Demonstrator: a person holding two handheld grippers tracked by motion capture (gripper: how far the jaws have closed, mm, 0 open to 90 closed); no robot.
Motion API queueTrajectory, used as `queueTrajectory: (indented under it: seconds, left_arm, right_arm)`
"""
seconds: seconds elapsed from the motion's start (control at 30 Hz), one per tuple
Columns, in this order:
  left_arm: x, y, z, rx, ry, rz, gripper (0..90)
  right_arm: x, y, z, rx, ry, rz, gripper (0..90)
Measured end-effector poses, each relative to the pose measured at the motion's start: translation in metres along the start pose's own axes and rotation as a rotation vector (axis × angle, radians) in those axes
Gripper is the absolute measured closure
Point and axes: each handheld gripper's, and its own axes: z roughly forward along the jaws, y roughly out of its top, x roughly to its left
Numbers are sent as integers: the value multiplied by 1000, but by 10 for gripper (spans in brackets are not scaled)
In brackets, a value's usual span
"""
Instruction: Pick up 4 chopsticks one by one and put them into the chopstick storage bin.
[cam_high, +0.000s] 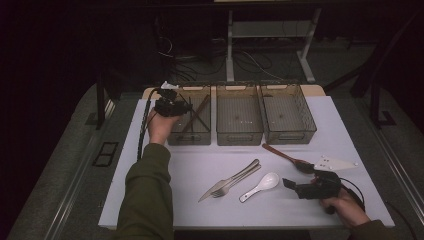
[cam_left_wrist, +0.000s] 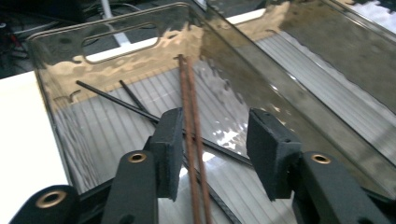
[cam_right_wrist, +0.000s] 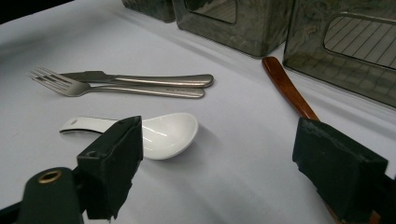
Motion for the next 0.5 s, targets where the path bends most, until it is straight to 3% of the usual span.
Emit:
queueTrajectory:
  seconds: [0.5]
  left_arm:
    - [-34,-24,-37,-64,-115,43,434]
  right_arm:
    - [2,0,2,11,0,-18,160]
